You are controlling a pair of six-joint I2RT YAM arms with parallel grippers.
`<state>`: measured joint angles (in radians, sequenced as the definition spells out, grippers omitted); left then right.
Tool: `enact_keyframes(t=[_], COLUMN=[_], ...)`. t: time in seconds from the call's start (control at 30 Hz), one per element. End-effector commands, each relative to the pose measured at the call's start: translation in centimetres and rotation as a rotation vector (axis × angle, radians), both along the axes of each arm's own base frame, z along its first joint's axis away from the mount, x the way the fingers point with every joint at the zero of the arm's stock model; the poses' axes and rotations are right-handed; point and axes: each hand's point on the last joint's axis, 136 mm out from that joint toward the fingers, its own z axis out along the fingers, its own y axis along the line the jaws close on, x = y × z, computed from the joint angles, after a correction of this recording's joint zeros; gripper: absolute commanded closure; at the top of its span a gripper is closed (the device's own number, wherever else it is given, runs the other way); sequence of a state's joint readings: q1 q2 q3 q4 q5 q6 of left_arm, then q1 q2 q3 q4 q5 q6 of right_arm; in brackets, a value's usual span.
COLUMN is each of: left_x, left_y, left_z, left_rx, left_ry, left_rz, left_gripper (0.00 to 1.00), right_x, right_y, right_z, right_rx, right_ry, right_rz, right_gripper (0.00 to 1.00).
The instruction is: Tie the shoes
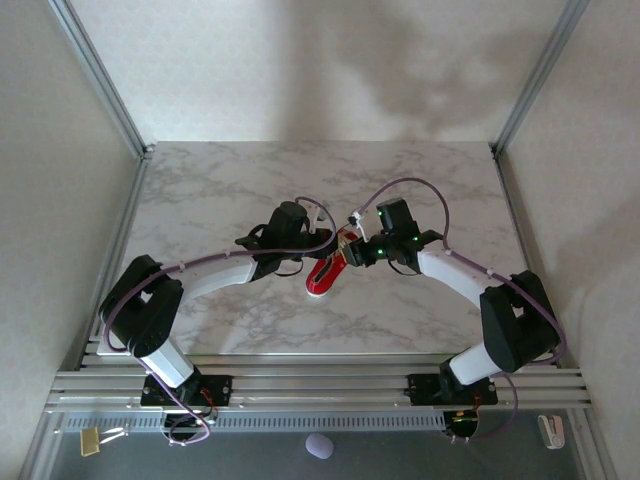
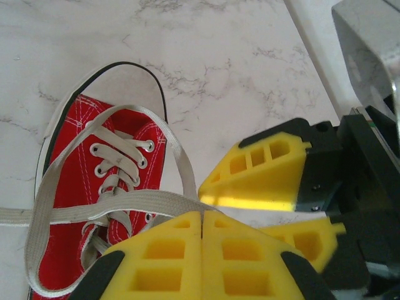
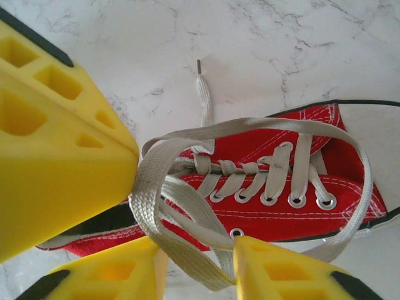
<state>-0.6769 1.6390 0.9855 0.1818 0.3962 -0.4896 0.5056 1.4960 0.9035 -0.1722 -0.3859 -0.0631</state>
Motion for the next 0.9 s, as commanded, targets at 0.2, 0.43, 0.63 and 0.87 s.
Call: enact_keyframes(t=[0.2, 0.43, 0.63, 0.87], left_x=[0.5, 0.1, -0.5, 0.0], left_y=[0.0, 0.6, 0.9, 1.5], left_z=[0.2, -0.2, 0.3, 1.1], left_rx=[-0.007, 0.006, 0.002, -0.008], left_ry=[-0.007, -0.009, -0.029, -0.052], left_rz=[0.002, 0.001, -0.021, 0.018], left_gripper=[1.0, 1.0, 1.0, 1.0], right_x=[0.8, 1.7, 2.2, 1.5], right_y=[0.0, -1.5, -2.0, -2.3], right_z=[1.2, 0.9, 0.1, -1.1], right_rx=[-0.002, -0.046, -0.087, -0.117], right_ry=[-0.05, -0.041, 0.013, 0.046], right_rz=[-0.028, -0.138, -0.173, -0.157], right_gripper=[0.95, 1.0, 1.0, 1.0])
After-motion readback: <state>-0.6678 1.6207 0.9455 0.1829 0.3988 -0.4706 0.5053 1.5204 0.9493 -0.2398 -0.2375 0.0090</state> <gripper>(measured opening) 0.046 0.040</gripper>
